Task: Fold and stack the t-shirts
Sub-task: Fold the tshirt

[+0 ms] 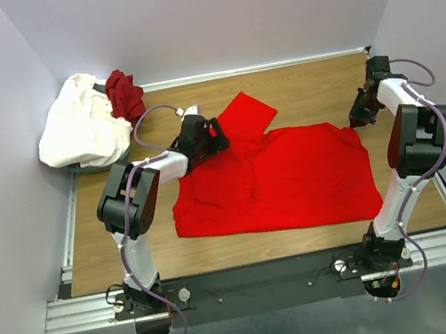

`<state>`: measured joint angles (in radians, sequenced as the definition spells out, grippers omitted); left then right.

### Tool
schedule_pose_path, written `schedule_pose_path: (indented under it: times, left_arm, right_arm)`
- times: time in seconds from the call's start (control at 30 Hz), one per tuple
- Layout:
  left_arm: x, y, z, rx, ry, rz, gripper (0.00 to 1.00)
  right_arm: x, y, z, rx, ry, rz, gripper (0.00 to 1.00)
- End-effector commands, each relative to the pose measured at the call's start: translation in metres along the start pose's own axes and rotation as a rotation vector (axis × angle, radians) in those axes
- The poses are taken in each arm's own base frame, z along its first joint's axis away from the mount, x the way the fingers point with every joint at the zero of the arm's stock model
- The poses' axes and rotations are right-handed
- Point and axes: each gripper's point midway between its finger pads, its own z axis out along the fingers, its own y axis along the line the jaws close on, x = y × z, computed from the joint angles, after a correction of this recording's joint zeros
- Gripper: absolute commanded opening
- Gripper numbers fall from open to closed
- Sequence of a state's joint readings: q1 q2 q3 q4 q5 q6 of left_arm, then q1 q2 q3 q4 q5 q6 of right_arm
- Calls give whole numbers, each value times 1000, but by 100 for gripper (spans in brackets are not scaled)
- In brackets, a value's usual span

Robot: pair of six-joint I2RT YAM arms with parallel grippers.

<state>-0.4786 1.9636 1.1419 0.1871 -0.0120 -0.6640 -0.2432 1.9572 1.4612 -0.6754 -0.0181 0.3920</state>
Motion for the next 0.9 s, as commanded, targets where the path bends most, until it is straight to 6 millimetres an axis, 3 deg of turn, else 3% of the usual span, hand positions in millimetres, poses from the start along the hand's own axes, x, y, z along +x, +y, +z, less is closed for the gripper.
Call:
schedule_pose_path:
  times: [0.0, 0.37, 0.57, 0.77, 0.8, 0.87]
  left_arm:
    - [55, 57, -19, -191, 121, -46, 91]
    - [78, 87, -53, -296, 132, -79, 91]
    - [71, 86, -67, -298, 109, -77, 92]
    - [21, 53, -76, -240, 23, -27, 92]
    - [0, 39, -73, -217, -9, 2, 92]
    - [-21, 30, -68, -221, -36, 40, 92]
  right_arm:
    - [-4, -3, -2, 11, -9, 16, 10]
    - [8, -16, -10, 54, -15, 16, 9]
    - [10, -25, -17, 98, -39, 35, 7]
    - [0, -20, -25, 79, -67, 19, 7]
    - [-1, -19, -26, 73, -70, 17, 7]
    - [-5, -16, -28, 56, -74, 12, 7]
